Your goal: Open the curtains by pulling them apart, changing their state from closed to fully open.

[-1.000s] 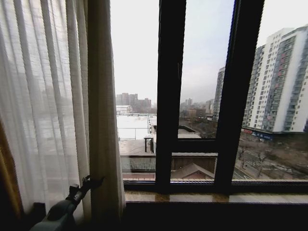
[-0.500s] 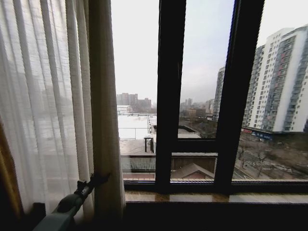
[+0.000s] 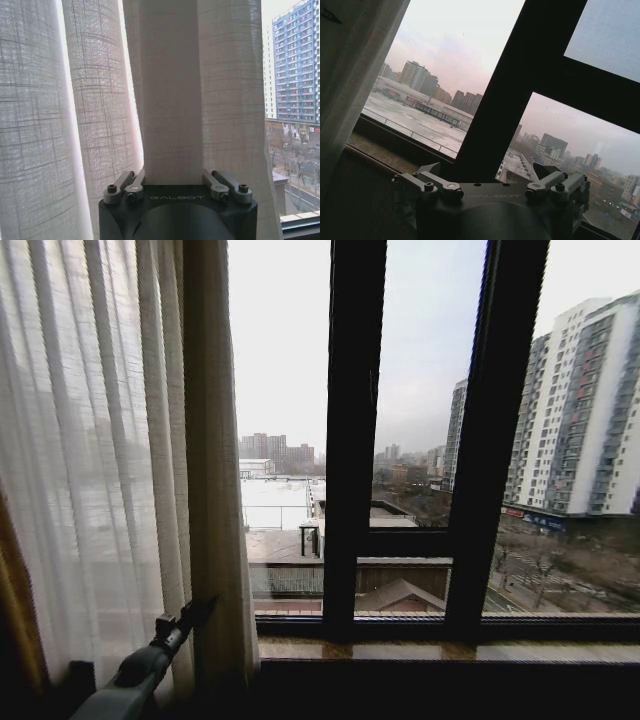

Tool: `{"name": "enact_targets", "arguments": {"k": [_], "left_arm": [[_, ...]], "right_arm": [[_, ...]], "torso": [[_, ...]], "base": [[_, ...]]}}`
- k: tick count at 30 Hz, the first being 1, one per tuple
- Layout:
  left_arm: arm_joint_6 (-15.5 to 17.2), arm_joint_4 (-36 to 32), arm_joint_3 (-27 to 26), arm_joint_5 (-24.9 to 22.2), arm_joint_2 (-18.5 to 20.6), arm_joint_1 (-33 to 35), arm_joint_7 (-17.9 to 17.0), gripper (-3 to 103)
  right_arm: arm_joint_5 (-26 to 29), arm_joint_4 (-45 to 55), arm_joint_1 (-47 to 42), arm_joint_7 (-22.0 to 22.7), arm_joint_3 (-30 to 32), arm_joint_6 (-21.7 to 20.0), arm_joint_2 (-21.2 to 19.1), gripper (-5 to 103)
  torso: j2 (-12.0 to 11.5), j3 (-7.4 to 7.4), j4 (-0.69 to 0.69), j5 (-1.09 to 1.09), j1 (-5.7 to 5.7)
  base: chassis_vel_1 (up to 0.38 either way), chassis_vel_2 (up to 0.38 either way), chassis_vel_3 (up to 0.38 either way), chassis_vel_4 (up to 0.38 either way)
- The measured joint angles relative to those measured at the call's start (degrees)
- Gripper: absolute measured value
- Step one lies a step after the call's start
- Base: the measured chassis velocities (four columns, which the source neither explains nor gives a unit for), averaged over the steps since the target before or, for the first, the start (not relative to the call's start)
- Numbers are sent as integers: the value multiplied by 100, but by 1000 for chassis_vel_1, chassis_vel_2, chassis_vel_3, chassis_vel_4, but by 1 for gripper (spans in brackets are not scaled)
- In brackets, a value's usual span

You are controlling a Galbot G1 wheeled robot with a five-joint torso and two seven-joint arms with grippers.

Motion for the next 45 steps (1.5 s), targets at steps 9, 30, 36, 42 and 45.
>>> {"name": "enact_targets", "arguments": {"k": [9,30,36,42,45], "left_arm": [[98,-374,-324,121,51,386,-224,1],[141,-737,-750,137,252,965,-204,0],[142,-797,-825,144,263,1075,-196,0],[141,-885,-935,157,311,1227,-191,0],[144,-910,-1001,157,351,1312,-155,0]], "right_arm": [[196,67,36,-19,-16,23,0,100],[41,136,46,-43,-319,104,0,100],[48,116,85,-43,-312,104,1,100],[63,56,90,-35,-304,97,2,100],[84,19,98,27,-332,94,2,100]], "torso": [[0,0,0,0,0],[0,0,-1,1,0],[1,0,1,0,0],[1,-1,1,-3,0],[1,0,4,-2,0]], "base": [[0,0,0,0],[48,45,-46,-50],[240,235,-235,-249],[173,204,-175,-188],[40,51,-34,-48]]}}
